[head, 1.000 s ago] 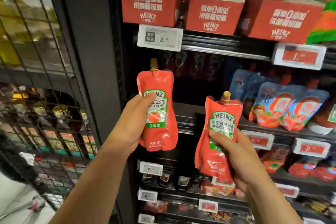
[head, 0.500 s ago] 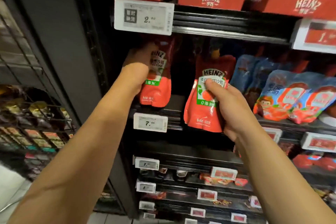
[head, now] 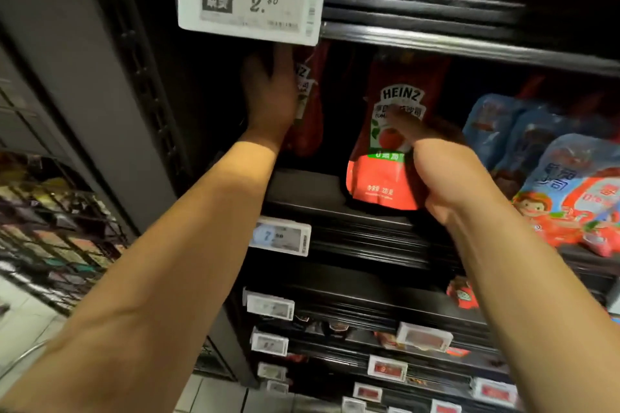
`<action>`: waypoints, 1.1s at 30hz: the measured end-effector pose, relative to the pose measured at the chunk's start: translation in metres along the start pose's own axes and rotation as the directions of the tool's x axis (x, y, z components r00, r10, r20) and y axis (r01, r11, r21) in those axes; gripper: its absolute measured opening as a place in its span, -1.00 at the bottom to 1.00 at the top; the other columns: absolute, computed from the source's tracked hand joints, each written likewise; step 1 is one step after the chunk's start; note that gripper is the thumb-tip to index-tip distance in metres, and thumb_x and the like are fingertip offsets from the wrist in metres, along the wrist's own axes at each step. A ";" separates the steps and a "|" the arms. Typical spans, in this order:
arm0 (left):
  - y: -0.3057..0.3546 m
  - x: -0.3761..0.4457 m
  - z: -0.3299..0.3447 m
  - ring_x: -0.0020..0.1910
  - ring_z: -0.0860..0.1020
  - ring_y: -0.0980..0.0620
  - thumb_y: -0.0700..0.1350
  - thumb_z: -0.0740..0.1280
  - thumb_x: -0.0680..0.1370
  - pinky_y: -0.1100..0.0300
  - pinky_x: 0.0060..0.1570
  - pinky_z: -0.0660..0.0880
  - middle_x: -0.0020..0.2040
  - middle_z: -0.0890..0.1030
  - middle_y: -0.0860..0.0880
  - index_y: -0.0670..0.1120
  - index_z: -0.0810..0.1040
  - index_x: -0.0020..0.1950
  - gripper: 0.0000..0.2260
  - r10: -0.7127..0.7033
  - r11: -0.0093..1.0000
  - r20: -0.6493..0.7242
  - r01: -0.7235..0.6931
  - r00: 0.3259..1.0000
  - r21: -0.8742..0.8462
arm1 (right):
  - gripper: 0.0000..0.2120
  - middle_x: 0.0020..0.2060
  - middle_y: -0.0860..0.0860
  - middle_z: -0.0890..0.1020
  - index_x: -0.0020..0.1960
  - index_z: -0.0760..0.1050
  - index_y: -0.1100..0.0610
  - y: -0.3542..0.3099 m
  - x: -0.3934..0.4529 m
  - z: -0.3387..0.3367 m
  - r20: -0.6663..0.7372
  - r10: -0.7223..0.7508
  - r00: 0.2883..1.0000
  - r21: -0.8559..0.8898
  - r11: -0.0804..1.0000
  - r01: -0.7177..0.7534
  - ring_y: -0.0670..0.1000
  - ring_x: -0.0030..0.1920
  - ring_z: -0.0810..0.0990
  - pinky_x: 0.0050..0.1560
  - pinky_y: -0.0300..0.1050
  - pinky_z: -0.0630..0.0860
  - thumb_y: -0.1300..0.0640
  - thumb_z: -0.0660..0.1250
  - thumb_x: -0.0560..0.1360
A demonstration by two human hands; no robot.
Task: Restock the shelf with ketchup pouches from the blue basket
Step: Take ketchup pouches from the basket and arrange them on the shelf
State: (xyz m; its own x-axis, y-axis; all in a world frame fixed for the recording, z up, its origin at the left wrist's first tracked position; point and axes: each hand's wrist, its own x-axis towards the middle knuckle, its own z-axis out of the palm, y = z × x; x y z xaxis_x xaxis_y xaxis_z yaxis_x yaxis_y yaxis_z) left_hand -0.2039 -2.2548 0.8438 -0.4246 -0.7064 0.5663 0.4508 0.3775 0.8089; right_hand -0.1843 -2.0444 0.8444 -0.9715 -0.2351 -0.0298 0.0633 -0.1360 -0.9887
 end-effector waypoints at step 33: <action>-0.039 0.002 -0.008 0.16 0.58 0.05 -0.01 0.39 0.53 0.18 0.22 0.51 0.24 0.55 -0.09 -0.13 0.32 0.46 -0.45 -0.044 0.954 0.239 -0.030 0.970 0.297 | -0.48 0.22 0.14 0.61 0.36 0.42 0.26 0.039 0.118 0.031 0.062 -0.528 0.847 -0.519 0.708 0.480 -0.04 0.18 0.54 0.11 -0.35 0.38 0.19 0.51 0.47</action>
State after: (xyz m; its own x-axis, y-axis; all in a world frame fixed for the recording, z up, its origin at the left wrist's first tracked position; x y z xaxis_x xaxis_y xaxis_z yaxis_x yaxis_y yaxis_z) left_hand -0.2161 -2.2756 0.8118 -0.6194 -0.5585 0.5518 0.2097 0.5597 0.8017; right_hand -0.2890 -2.1073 0.8065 -0.8419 -0.1867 0.5063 -0.5396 0.2906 -0.7901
